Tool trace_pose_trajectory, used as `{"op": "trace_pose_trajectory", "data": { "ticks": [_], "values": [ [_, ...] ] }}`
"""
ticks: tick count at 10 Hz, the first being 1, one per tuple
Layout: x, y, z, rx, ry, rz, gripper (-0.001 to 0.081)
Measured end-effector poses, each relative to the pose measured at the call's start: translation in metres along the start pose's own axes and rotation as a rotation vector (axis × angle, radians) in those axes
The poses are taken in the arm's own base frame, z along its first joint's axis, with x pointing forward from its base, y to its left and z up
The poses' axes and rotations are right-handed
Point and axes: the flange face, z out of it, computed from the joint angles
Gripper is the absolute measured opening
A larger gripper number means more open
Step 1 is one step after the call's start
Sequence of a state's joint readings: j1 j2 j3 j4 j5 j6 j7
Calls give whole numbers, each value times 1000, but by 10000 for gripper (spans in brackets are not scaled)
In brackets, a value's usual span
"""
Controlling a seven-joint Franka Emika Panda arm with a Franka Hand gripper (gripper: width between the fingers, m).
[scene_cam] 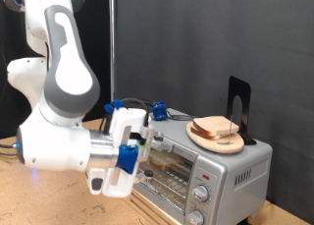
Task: Make a piece of toast with the oven
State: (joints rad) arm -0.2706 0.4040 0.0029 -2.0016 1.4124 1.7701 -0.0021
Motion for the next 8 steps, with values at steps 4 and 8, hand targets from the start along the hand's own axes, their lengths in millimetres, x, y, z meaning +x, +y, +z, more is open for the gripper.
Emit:
{"op": "trace_pose_trajectory", "data": {
  "ticks": [4,8],
  "values": [
    [19,-11,10,-2,-17,-34,808],
    [55,-34,10,-126,-50,-86,808]
  ]
}}
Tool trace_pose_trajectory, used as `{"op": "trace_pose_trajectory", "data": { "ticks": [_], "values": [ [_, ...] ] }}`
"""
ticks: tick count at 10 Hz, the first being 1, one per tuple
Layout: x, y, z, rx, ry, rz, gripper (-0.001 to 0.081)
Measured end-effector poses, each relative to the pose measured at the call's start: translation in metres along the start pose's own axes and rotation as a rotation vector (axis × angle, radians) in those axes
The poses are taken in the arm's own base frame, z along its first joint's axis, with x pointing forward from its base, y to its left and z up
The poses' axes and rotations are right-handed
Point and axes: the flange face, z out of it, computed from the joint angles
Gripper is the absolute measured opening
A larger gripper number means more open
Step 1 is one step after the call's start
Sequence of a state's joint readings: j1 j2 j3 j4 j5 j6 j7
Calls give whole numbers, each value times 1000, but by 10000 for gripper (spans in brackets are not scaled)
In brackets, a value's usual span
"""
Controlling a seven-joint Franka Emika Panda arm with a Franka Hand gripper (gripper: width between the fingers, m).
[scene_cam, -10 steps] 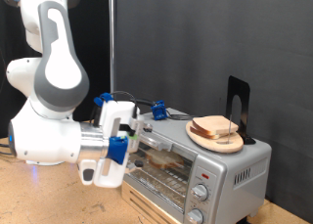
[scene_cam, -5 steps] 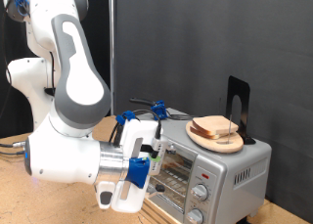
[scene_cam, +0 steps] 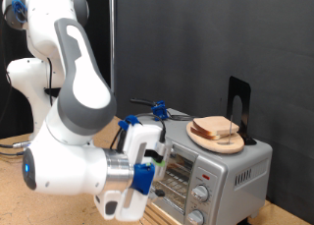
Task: Make a piece of toast with the oven
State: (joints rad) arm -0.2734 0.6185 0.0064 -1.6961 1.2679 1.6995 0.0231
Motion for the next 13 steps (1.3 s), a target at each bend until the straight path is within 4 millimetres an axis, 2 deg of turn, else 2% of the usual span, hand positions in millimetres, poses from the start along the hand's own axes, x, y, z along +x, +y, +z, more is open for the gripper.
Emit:
{"op": "trace_pose_trajectory", "data": {
  "ticks": [2,5,9,13],
  "values": [
    [28,-9,1,-7,-20,-15,808],
    [64,-8,4,30,-96,-11,808],
    [62,4,-1,-6,-133,-35,808],
    [92,40,-20,26,-96,-100,808]
  ]
}}
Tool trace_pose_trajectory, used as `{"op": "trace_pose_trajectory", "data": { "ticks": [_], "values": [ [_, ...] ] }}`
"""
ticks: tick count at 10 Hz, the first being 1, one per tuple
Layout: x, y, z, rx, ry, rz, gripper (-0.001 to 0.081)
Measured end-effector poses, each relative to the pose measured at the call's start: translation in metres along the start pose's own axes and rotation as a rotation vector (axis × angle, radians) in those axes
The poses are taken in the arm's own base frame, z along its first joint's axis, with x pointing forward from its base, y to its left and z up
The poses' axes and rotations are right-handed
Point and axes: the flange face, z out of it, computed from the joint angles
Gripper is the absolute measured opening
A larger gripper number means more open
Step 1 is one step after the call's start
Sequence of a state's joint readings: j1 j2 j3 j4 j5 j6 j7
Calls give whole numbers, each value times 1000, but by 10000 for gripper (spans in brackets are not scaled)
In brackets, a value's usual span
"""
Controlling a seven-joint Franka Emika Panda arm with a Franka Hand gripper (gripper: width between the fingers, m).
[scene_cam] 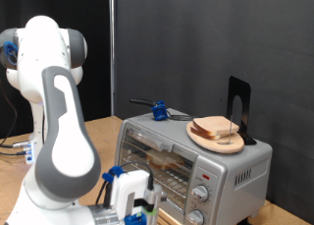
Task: Make a piece of toast with the oven
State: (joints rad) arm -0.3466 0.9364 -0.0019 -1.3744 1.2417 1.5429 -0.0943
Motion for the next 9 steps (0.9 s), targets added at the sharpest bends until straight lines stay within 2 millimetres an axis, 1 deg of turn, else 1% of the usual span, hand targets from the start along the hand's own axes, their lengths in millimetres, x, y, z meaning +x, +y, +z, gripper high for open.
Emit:
{"op": "trace_pose_trajectory", "data": {
  "ticks": [2,4,6,9],
  "values": [
    [13,12,1,5,-6,0,808],
    [21,19,9,17,-10,-28,808],
    [26,22,23,16,-23,-42,808],
    [25,21,46,18,-59,-76,808]
  ]
}}
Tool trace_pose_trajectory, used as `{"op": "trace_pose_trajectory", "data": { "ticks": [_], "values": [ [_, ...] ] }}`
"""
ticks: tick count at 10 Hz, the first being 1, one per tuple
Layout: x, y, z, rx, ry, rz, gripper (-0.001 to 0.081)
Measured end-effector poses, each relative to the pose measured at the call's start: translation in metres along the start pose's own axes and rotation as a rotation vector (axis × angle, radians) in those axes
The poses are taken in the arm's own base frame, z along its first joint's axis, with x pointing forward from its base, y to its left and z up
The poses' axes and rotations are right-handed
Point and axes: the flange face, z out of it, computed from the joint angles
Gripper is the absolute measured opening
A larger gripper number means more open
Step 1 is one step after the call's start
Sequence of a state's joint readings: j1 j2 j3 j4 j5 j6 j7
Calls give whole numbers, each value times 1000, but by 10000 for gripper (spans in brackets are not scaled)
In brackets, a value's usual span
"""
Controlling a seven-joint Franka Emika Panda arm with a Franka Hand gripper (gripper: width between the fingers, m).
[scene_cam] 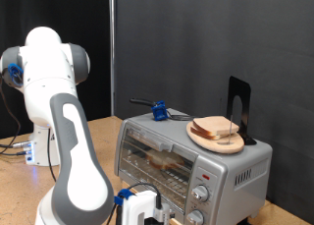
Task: Make a piece of toast with the oven
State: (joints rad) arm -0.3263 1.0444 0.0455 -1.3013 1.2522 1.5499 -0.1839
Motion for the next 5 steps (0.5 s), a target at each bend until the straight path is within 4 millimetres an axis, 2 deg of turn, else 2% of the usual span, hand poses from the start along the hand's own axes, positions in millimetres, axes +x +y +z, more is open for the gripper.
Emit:
{"op": "trace_pose_trajectory", "data": {
  "ticks": [5],
  "values": [
    [-4,-12,29,6,-46,-37,808]
  ]
}}
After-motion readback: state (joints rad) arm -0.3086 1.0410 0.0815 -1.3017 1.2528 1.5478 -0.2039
